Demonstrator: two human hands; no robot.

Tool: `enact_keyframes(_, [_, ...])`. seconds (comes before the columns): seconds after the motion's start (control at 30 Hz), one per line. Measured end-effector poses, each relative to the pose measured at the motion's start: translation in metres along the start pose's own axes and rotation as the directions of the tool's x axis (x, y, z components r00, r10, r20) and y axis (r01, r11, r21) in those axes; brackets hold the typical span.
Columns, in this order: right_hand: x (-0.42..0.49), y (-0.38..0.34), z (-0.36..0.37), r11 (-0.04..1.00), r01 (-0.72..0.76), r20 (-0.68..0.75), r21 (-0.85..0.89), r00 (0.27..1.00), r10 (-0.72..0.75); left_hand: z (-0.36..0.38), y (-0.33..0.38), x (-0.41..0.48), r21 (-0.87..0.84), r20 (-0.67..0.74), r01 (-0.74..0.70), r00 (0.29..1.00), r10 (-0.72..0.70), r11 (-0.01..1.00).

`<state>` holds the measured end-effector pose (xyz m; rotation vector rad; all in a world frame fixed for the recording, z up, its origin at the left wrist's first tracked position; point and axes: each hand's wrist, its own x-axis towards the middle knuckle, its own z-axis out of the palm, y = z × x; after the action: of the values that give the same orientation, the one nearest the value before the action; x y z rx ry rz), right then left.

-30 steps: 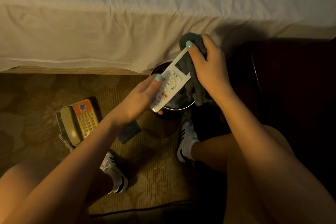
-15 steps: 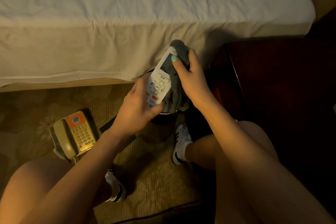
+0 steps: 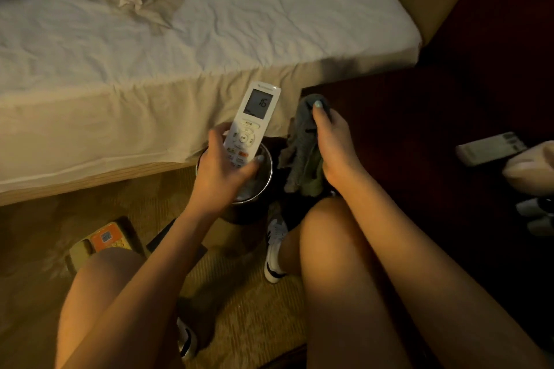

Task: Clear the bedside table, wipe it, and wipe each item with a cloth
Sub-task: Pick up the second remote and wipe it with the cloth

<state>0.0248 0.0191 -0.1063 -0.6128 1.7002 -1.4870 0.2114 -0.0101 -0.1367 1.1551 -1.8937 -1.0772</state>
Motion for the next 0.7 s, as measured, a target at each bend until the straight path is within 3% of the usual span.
enact_keyframes(0.13, [-0.002, -0.02, -0.078, 0.972, 0.088, -0.086, -0.22, 0.99, -0.11, 0.023, 0.026, 0.004, -0.039, 0.055, -0.014, 0.998, 0.017, 0.999])
enact_keyframes(0.33, [-0.03, -0.028, -0.167, 0.918, 0.101, -0.162, -0.383, 0.971, -0.174, 0.082, 0.069, 0.019, -0.087, 0.145, -0.034, 0.988, 0.047, 0.996])
enact_keyframes(0.53, [-0.059, -0.014, -0.239, 0.907, 0.017, -0.162, -0.42, 0.982, -0.093, 0.161, 0.109, 0.041, -0.09, 0.298, -0.096, 0.947, 0.119, 0.991])
enact_keyframes(0.7, [-0.071, -0.004, -0.283, 0.889, 0.022, -0.169, -0.457, 0.979, -0.112, 0.225, 0.125, 0.067, -0.099, 0.469, -0.031, 0.88, 0.074, 0.995])
